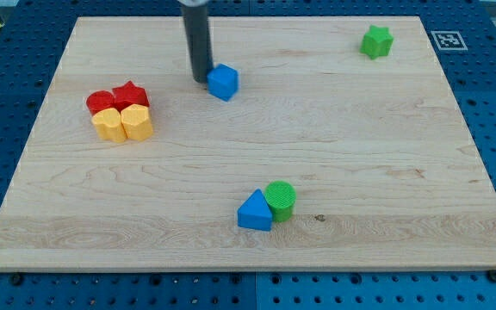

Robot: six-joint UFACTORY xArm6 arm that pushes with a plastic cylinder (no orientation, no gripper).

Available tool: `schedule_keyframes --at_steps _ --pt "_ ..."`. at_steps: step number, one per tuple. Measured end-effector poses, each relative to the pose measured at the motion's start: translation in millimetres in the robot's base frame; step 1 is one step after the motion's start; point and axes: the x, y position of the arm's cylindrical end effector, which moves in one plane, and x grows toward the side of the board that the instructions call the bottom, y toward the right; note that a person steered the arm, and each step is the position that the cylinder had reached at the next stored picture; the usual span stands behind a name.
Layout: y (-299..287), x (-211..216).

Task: Push the blue cube to the green circle

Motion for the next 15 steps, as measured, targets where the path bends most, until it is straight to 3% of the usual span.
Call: schedule_keyframes --at_steps 1,2,4,5,6,7,8,9,11,13,15 --pt "42.5 60.8" --pt "50.8 65.1" --pt "8.3 5.5" --pt "57.8 -6.8" --pt "91.8 30.5" --pt "91.9 104.2" --pt "91.9 122.2" --pt "90.8 90.9" --pt "46.6 93.9" --pt "104.5 114.0" --pt "88.8 96.4"
